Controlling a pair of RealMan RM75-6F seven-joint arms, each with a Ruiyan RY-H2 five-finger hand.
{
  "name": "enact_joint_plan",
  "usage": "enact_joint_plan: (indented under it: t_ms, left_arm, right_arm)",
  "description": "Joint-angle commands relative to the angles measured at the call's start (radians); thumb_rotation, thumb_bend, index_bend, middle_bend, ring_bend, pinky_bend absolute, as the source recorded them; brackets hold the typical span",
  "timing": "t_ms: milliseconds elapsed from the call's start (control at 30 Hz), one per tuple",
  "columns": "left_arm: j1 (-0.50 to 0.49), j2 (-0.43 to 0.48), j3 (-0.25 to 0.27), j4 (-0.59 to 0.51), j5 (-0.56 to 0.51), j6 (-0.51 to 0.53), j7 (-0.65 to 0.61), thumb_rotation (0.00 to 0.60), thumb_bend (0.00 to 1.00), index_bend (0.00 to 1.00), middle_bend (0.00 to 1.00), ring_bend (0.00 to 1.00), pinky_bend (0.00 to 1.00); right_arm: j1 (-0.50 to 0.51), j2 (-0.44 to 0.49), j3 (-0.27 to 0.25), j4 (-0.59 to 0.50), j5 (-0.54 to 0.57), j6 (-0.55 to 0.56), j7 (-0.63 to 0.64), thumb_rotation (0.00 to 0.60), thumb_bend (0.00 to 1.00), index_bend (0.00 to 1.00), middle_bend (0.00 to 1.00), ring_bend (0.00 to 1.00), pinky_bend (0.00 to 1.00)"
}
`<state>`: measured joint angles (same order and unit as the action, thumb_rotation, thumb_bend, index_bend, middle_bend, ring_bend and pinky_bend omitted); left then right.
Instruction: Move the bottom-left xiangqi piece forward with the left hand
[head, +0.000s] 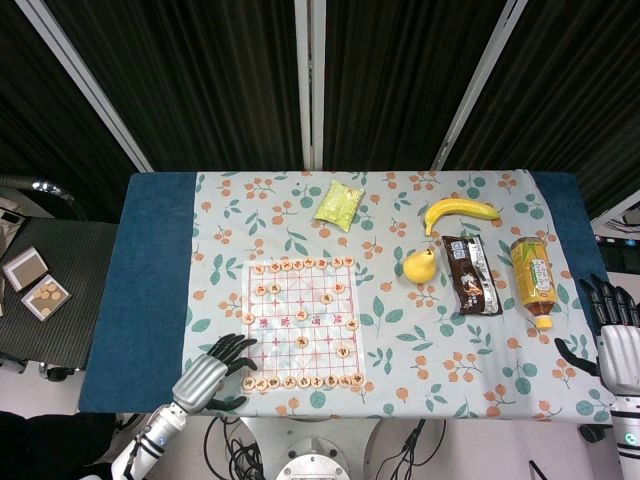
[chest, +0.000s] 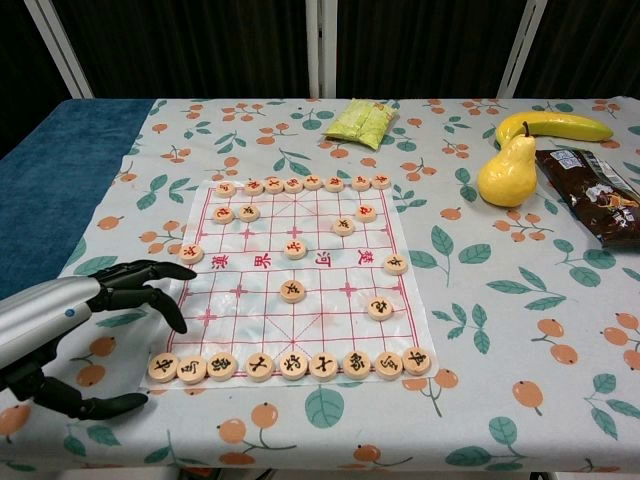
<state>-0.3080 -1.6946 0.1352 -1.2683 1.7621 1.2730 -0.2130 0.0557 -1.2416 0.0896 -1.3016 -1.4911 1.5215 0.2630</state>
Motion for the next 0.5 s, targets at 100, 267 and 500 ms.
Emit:
enact_joint_plan:
  t_ms: [100, 267, 500]
  left_arm:
    - [-0.005, -0.002, -0.001, 0.002, -0.01, -0.003, 0.0, 0.6, 0.21, 0.36, 0.07, 0.0, 0.0]
    - [-0.012, -0.004, 0.004, 0.0, -0.014, -0.007, 0.001, 0.6, 0.23, 0.38, 0.07, 0.0, 0.0]
    - [-0.018, -0.01, 0.008, 0.008, -0.022, -0.011, -0.002, 0.6, 0.25, 0.38, 0.07, 0.0, 0.0]
  right_arm:
    - [-0.003, 0.002, 0.002, 0.007, 0.004, 0.002, 0.01, 0.6, 0.14, 0.0, 0.0, 0.0, 0.0]
    - [-0.003, -0.002, 0.003, 0.015, 0.007, -0.001, 0.017, 0.6, 0.14, 0.0, 0.0, 0.0, 0.0]
    - [-0.003, -0.007, 0.002, 0.02, 0.001, 0.001, 0.02, 0.6, 0.14, 0.0, 0.0, 0.0, 0.0]
